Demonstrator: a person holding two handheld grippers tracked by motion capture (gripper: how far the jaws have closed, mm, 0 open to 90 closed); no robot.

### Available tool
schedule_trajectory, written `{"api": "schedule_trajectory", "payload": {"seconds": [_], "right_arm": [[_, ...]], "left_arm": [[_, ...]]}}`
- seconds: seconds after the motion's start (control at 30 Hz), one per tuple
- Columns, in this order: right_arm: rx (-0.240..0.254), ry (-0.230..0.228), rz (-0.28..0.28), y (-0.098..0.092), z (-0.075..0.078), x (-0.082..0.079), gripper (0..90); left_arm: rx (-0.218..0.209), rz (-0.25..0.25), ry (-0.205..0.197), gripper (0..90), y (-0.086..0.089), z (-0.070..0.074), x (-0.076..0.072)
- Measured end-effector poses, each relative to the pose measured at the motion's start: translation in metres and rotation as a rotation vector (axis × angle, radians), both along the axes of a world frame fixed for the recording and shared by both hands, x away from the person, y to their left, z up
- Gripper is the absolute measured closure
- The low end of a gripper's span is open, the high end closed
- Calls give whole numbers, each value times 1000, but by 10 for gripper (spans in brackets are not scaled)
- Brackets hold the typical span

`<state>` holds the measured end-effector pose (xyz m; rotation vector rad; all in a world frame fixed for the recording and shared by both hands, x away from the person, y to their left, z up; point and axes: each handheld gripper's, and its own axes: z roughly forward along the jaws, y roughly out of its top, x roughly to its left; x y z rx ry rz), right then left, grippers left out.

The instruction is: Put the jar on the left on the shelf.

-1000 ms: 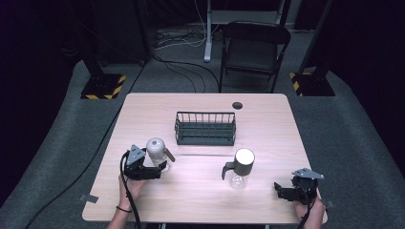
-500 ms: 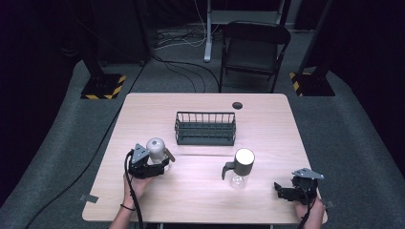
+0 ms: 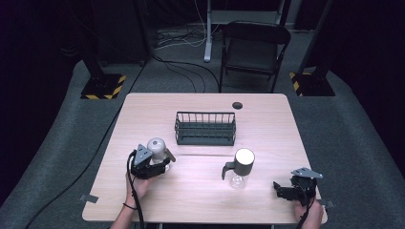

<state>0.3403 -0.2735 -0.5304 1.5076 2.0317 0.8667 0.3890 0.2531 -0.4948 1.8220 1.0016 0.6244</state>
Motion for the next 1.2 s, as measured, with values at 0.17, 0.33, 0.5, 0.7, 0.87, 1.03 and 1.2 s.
{"api": "schedule_trajectory", "payload": {"seconds": [0.17,0.33,0.5,0.7,0.87,1.03,1.2], "right_arm": [[1,1,2,0,0,1,0],[2,0,7,0,0,2,0],[2,1,13,0,0,2,0],[1,0,18,-1,0,2,0],[1,0,18,-1,0,2,0],[1,-1,21,-1,0,3,0],[1,-1,21,-1,0,3,0]], "left_arm": [[14,-7,-12,309,-2,4,-2],[-7,-7,-27,309,-2,10,-2],[-12,-16,-28,309,-3,15,-3],[-20,-10,-21,309,-5,17,-2],[0,-23,-17,309,-7,20,-1],[2,-32,-20,309,-7,25,0],[2,-37,-17,309,-7,28,-1]]}}
